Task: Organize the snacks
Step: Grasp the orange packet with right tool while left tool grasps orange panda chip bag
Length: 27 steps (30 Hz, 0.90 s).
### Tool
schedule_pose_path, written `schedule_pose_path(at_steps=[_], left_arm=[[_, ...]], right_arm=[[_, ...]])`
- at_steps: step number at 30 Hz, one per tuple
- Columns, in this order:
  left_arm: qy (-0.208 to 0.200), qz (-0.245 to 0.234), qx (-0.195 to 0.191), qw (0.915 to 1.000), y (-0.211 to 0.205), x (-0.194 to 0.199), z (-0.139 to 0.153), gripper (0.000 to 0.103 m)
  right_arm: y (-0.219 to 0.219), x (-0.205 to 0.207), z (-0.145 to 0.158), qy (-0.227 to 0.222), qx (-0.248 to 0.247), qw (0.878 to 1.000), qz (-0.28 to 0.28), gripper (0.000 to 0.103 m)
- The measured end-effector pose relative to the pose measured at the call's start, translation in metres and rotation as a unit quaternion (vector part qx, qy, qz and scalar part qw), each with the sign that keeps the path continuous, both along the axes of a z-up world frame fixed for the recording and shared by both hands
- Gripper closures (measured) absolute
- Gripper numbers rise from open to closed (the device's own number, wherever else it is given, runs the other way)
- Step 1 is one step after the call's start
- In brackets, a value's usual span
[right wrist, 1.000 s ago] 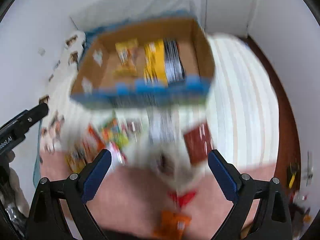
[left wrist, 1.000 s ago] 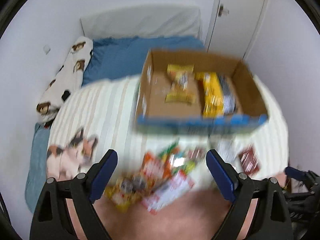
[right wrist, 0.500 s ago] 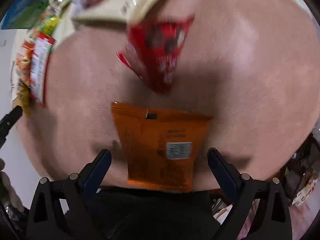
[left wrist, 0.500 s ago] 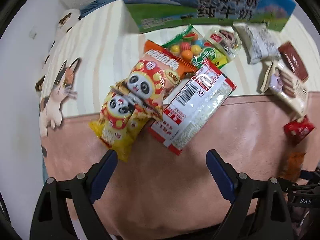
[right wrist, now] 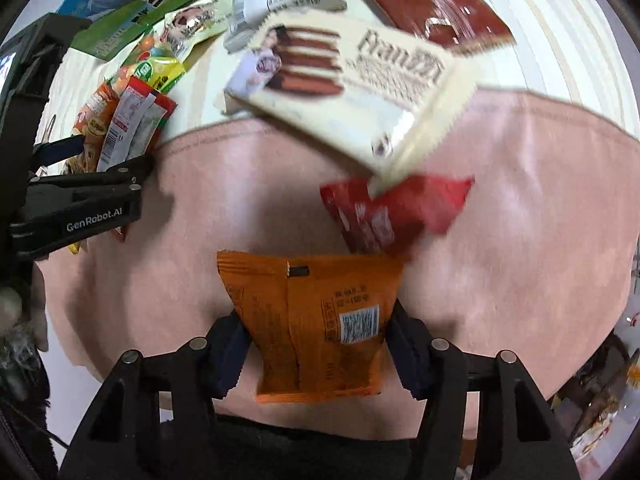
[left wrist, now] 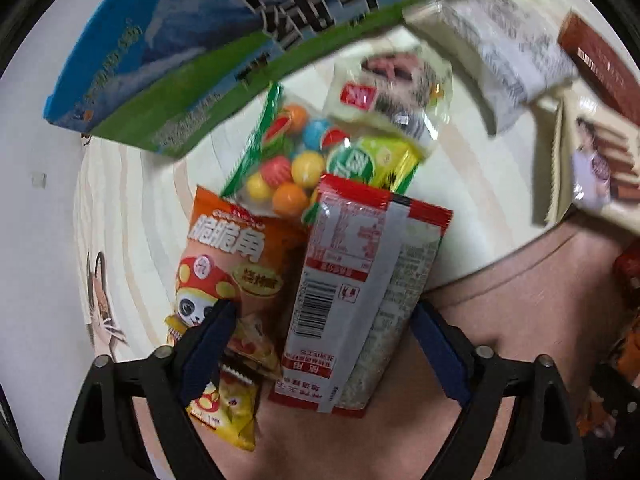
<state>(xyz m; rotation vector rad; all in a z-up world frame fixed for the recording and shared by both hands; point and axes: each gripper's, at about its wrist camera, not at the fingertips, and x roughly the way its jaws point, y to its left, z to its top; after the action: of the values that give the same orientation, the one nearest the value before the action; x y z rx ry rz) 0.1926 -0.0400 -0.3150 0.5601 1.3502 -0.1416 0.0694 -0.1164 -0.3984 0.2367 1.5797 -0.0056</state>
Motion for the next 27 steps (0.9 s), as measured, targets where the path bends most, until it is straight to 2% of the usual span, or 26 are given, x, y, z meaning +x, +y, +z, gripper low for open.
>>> schedule_pose_path(at_steps=[3,4,6,9,11,12,13,15,16,18,19,21,23,24,27], left_arm=[[0.008,0.025,-0.027,0.9993,0.004,-0.005,0.009,0.034],[0.019,0.047,-0.044,0.9977,0.009,-0.008,0.011,0.037],[0.051,0.083,-0.076,0.9923,0.018,-0.013,0.009,0.055],[0.106,0.159,-0.137,0.972,0.039,-0.025,0.001,0.055],[0.121,0.183,-0.165,0.9617,0.048,-0.033,-0.001,0.054],[0.13,0.187,-0.176,0.9576,0.051,-0.036,-0.003,0.054],[0.137,0.191,-0.173,0.9566,0.052,-0.038,-0.005,0.054],[0.142,0.179,-0.171,0.9585,0.052,-0.044,-0.002,0.054],[0.132,0.167,-0.162,0.9634,0.052,-0.047,0.005,0.054],[0.07,0.135,-0.138,0.9786,0.058,-0.053,0.037,0.054],[0.045,0.121,-0.131,0.983,0.058,-0.054,0.054,0.054],[0.015,0.107,-0.126,0.986,0.061,-0.053,0.075,0.043],[-0.016,0.102,-0.111,0.9884,0.071,-0.043,0.093,0.038],[-0.028,0.1,-0.097,0.9899,0.076,-0.035,0.096,0.038],[-0.028,0.088,-0.072,0.9931,0.083,0.0,0.092,0.038]], right_arm=[[0.001,0.006,-0.002,0.004,0.005,1.0,0.007,0.039],[0.006,0.014,0.001,0.005,0.006,1.0,0.009,0.039],[0.01,0.017,0.0,0.01,0.008,1.0,0.018,0.039],[0.012,0.017,-0.004,0.016,0.021,0.999,0.019,0.037],[0.015,0.019,-0.008,0.023,0.042,0.999,0.009,0.032],[0.014,0.018,-0.008,0.025,0.049,0.998,0.005,0.025],[0.013,0.016,-0.009,0.025,0.053,0.998,0.001,0.022],[0.009,0.012,-0.006,0.023,0.054,0.998,-0.002,0.022],[0.007,0.011,-0.005,0.023,0.054,0.998,-0.004,0.022],[0.001,0.008,-0.003,0.02,0.057,0.998,-0.011,0.022],[-0.004,0.008,0.001,0.019,0.058,0.998,-0.014,0.022],[-0.014,0.011,0.006,0.013,0.063,0.998,-0.024,0.022],[-0.016,0.018,0.013,0.015,0.063,0.997,-0.034,0.021],[-0.018,0.018,0.013,0.018,0.062,0.997,-0.037,0.021],[-0.014,0.028,0.015,0.023,0.058,0.997,-0.039,0.021]])
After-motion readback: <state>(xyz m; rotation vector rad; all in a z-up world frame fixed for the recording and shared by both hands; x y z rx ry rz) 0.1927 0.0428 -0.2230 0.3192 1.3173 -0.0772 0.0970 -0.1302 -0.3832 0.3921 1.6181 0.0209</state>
